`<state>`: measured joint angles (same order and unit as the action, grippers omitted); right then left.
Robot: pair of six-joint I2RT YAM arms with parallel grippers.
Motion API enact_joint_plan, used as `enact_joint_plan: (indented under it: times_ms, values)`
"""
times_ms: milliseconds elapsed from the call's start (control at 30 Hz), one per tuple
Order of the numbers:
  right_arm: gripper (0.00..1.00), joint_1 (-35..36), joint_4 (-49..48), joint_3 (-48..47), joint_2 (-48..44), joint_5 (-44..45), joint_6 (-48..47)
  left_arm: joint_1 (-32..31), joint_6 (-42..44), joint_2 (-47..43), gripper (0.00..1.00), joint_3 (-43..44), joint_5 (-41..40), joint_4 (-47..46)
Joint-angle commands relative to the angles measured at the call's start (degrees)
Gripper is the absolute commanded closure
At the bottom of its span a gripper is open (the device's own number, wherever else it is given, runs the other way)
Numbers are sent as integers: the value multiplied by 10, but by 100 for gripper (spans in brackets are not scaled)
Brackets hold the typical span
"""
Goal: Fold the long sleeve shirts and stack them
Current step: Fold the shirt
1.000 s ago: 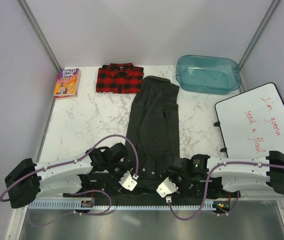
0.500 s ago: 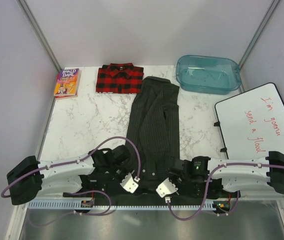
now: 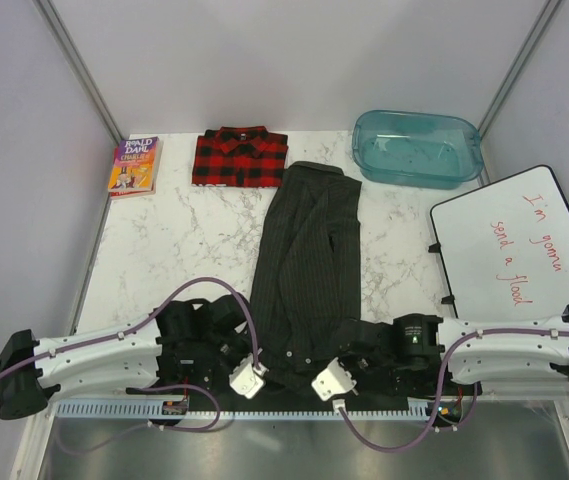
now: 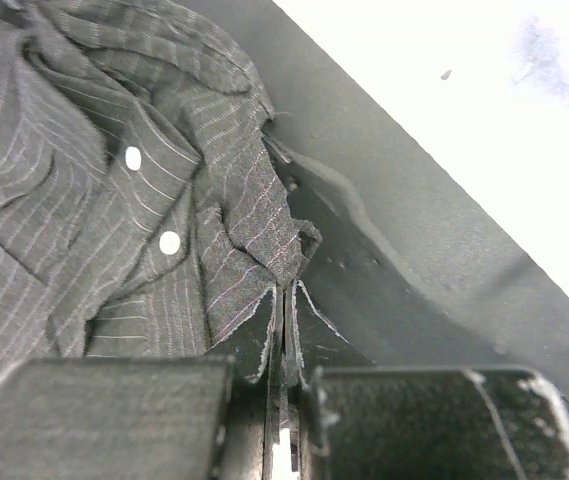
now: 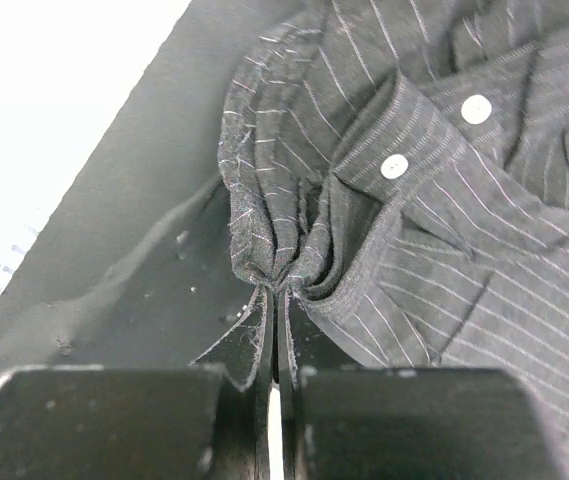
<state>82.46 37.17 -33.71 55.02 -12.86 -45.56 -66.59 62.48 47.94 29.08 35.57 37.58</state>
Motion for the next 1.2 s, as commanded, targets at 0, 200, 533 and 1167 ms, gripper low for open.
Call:
enact_joint_plan:
  times_ms: [0,200,533,1167]
  values:
    - [100,-2,8,-27,-27,33,35,1,-20,-5,98,17,4,35]
    - [100,-65,15,-53,-50,46,59,54,-14,4,98,48,12,33]
    - [100,-252,19,-100,-10,-20,-9,244,87,160,98,184,99,41]
    - [100,-593,16,-311,347,-178,-218,407,141,562,98,520,93,55]
